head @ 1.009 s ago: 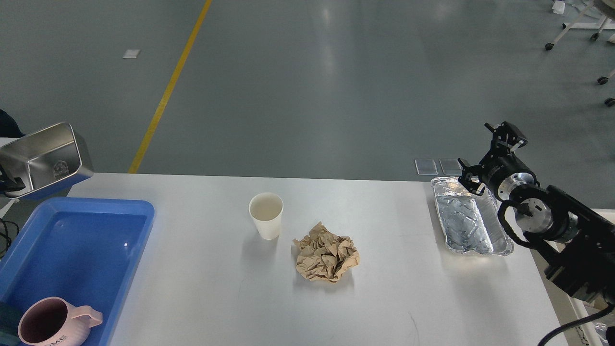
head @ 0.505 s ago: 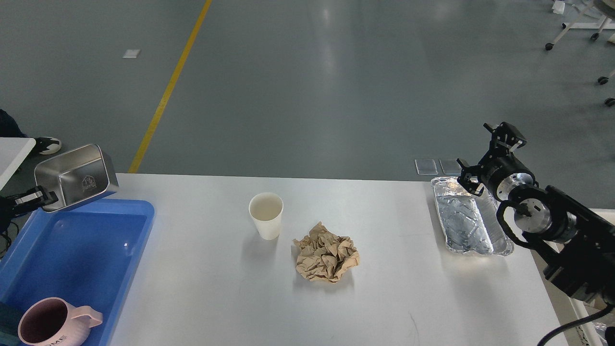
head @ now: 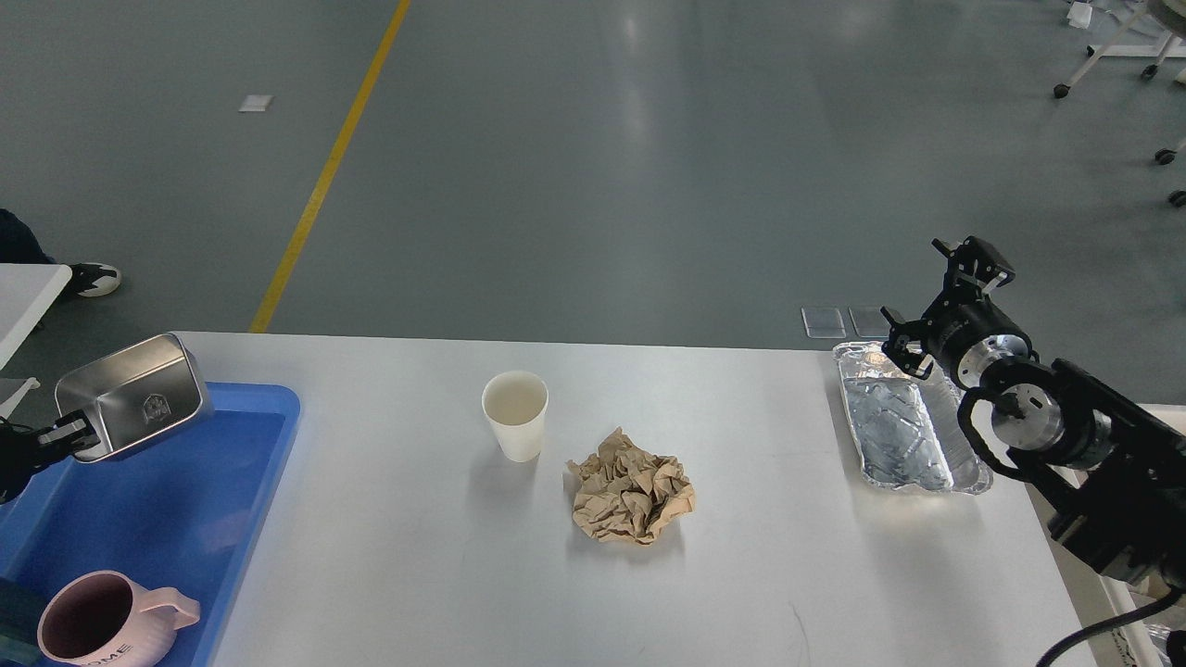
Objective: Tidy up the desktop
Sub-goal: 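Lower the steel box into the blue tray and release it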
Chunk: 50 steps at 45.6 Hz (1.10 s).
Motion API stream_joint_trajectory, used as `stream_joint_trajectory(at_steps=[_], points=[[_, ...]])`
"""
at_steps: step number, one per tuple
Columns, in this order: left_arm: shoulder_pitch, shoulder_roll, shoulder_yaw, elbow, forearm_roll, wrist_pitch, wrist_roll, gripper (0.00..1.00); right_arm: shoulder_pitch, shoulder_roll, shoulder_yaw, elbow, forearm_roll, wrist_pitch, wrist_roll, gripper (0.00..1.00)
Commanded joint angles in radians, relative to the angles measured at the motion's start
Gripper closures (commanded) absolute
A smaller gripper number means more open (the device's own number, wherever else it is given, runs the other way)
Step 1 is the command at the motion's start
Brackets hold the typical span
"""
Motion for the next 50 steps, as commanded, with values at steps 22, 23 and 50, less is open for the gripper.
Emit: stream_joint_trajectory(at_steps=[22,23,50], points=[[0.07,-0.128,-0.02,0.169,-0.047,-0.005,0.049,1.0,-0.003,0.003,-0.001,0.003,0.0,-0.002,0.0,0.0],[0.07,-0.128,-0.02,0.171,-0.046,-0.005,0.049,1.0,-0.003,0.003,-0.001,0.003,0.0,-0.002,0.0,0.0],[0.07,-0.185,-0.014,0.218,-0.046,-0.007,0.052,0.81,-0.003,0.0,-0.001,0.005,0.0,-0.002,0.0,0.0]])
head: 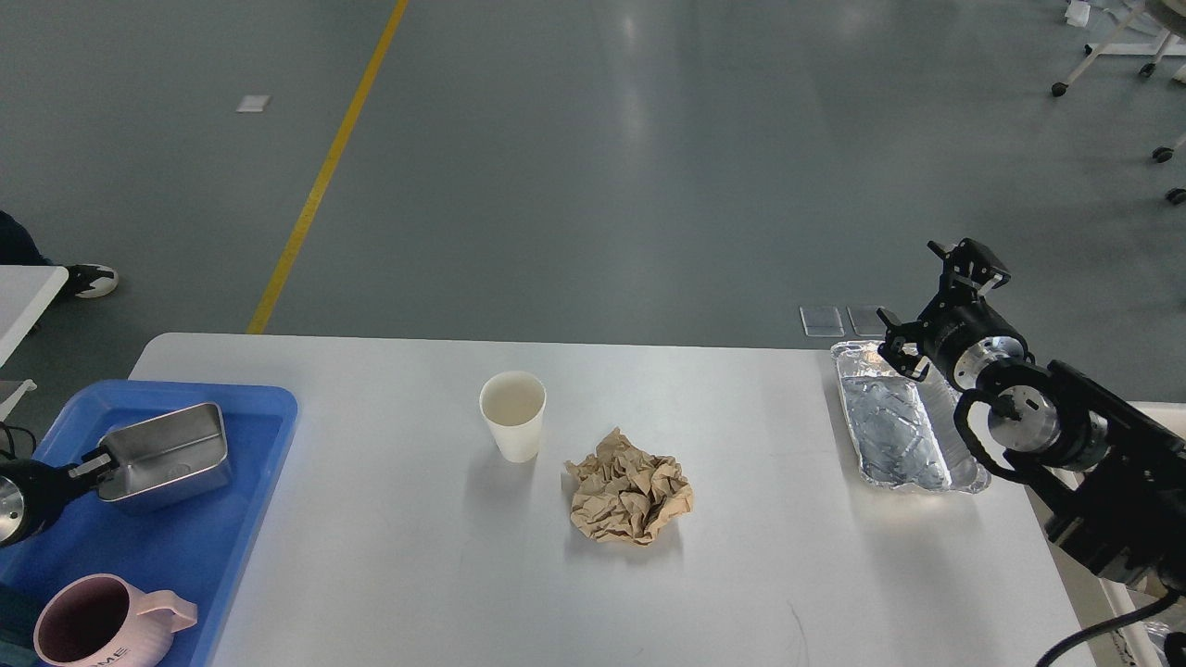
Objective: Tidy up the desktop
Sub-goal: 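Lower the steel box into the blue tray and release it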
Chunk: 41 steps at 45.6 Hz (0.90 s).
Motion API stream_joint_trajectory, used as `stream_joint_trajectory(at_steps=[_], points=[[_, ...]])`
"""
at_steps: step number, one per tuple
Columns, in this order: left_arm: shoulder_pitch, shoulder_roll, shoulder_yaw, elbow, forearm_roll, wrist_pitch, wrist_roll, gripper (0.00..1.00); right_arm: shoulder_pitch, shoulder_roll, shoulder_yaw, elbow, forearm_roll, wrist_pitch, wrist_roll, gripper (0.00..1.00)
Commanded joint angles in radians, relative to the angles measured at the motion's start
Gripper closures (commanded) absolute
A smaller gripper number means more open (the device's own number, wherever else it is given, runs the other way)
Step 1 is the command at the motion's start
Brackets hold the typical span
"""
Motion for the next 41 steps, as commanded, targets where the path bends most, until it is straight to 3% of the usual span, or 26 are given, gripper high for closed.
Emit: stream_joint_trajectory(at_steps=[1,11,16,21,33,34,37,41], points=[[-0.002,-0.001,-0.006,0.001,0.0,0.0,-0.004,0.79,0.0,0.001,0.0,0.0,0.0,0.0,0.0,0.0],[-0.005,0.01,-0.009,0.001,0.003,-0.04,-0.018,0.59,0.0,0.002,0.0,0.0,0.0,0.0,0.0,0.0],[-0.015,0.016,-0.013,0.0,-0.002,-0.08,-0.03,0.38,0.0,0.001,0.0,0.0,0.0,0.0,0.0,0.0],[-0.029,0.035,-0.045,0.0,-0.002,-0.118,-0.053,0.27,0.0,0.002,0.0,0.0,0.002,0.0,0.0,0.0],[-0.144,0.088,-0.168,0.0,-0.002,-0.28,-0.023,0.2,0.005,0.004,0.0,0.001,0.0,0.0,0.0,0.0],[-0.158,0.09,-0.174,0.0,-0.002,-0.286,-0.024,0.18,0.005,0.004,0.002,0.001,0.0,0.0,0.0,0.0],[-0.193,0.087,-0.19,0.0,-0.002,-0.28,-0.041,0.01,0.005,0.004,0.002,0.001,0.0,-0.002,0.0,0.0],[-0.247,0.085,-0.251,0.0,-0.005,-0.275,-0.073,0.01,0.005,0.002,0.0,0.0,0.0,-0.002,0.0,0.0]])
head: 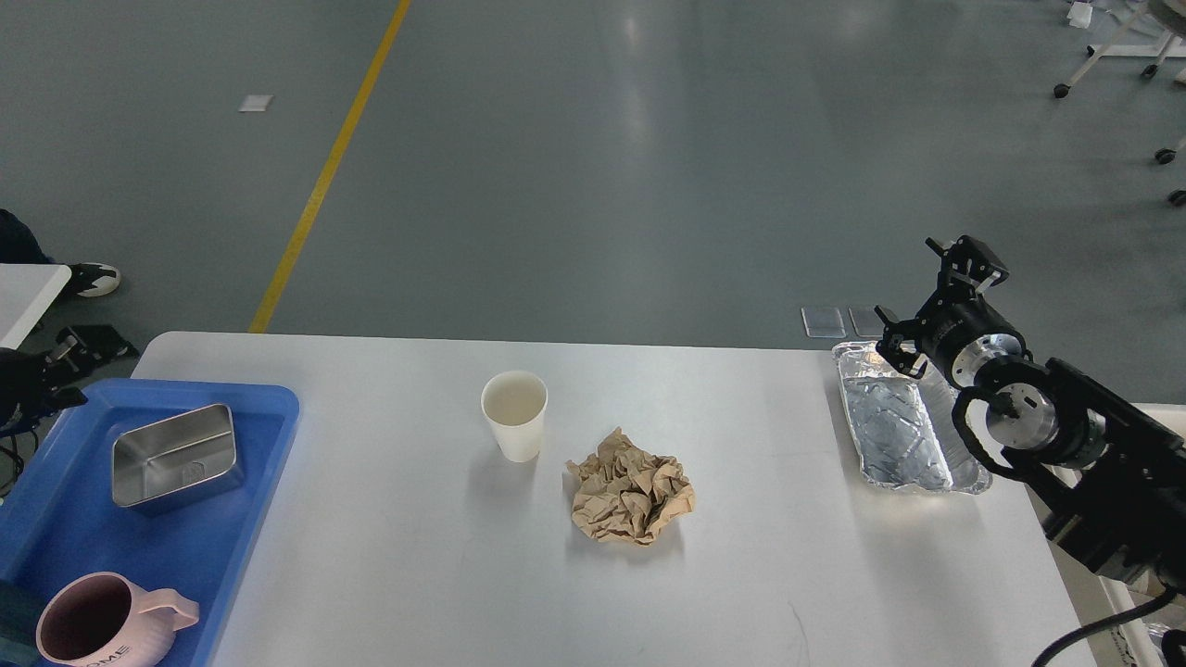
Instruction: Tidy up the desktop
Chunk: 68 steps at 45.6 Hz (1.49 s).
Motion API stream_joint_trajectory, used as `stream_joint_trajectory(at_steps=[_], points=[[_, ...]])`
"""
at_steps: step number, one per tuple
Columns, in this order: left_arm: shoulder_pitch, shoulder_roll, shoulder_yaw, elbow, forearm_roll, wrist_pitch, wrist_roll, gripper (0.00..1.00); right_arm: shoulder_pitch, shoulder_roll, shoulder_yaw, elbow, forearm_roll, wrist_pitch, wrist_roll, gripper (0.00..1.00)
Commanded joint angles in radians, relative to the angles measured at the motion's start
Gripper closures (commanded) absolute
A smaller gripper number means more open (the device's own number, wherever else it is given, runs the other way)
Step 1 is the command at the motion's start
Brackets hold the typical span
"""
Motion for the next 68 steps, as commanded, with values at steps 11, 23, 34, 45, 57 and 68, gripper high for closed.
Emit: stream_joint_trajectory(at_steps=[11,23,34,45,57,68], points=[[-0.109,-0.039,-0.333,-0.001,-0.095,0.008,-0.044,0.01,0.0,0.0,0.0,0.0,0.0,0.0,0.0,0.0],[-0.011,-0.208,-0.627,0.0,-0.377,-0.003,-0.01,0.01,0.003,-0.007,-0.001,-0.002,0.0,0.001,0.0,0.0],[0.069,-0.332,-0.768,0.0,-0.42,-0.006,-0.002,0.01,0.005,-0.006,-0.001,-0.002,0.0,0.001,0.0,0.0],[0.15,-0.461,-1.016,0.0,-0.45,-0.02,0.019,0.01,0.005,-0.001,-0.003,-0.003,0.0,0.001,0.0,0.0],[0.229,-0.527,-1.06,0.0,-0.456,-0.083,0.038,0.01,0.005,-0.003,-0.009,-0.002,-0.005,0.004,0.0,0.0],[0.262,-0.55,-1.079,0.0,-0.463,-0.093,0.036,0.01,0.017,0.002,-0.061,0.004,-0.08,0.014,0.0,0.0]])
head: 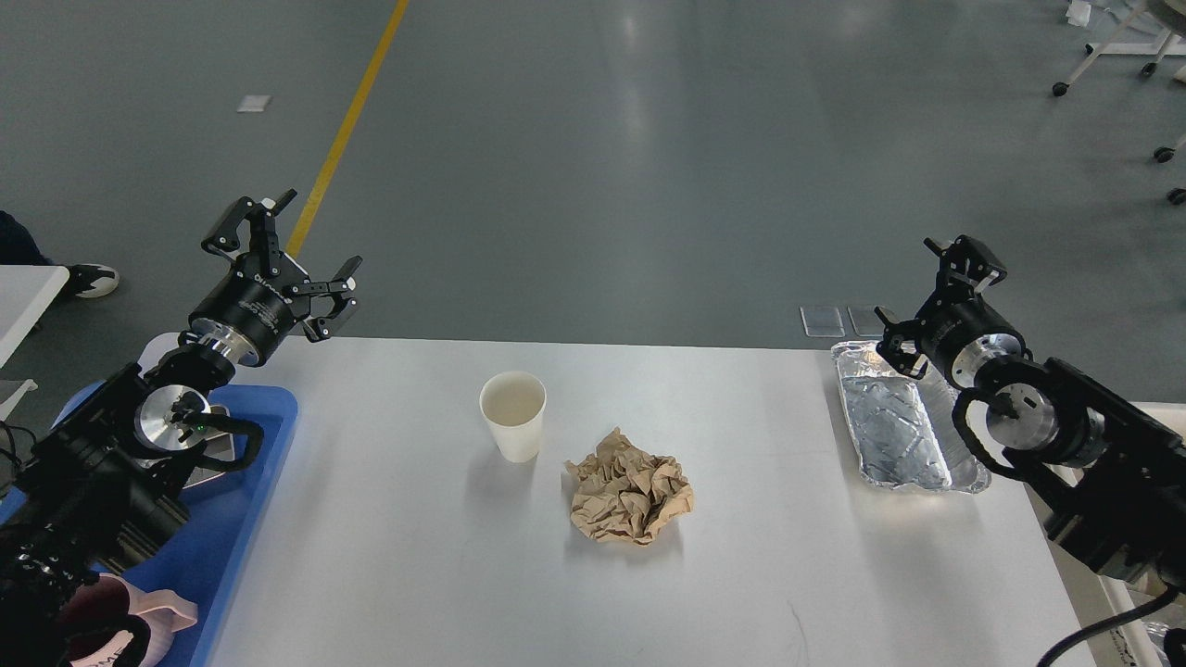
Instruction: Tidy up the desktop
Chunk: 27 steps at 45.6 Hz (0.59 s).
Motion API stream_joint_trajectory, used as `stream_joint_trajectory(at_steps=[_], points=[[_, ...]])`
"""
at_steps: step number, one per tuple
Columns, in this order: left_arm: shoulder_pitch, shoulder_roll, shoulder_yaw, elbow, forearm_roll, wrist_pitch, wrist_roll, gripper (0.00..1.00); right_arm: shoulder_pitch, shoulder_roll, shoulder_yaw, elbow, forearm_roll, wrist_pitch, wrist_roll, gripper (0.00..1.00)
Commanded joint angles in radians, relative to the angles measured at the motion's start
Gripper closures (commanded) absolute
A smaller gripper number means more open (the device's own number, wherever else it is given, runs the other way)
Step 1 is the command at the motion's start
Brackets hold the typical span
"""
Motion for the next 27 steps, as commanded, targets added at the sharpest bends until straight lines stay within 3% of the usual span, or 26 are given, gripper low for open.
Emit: stream_joint_trajectory(at_steps=[1,27], points=[[0.007,-0.004,-0.004,0.0,-0.001,-0.002,-0.001,0.01,0.006,0.004,-0.027,0.01,-0.05,0.004,0.0,0.0],[0.025,-0.012,-0.005,0.0,-0.001,-0.003,-0.004,0.01,0.012,0.011,-0.079,0.016,-0.132,0.059,-0.006,0.0]])
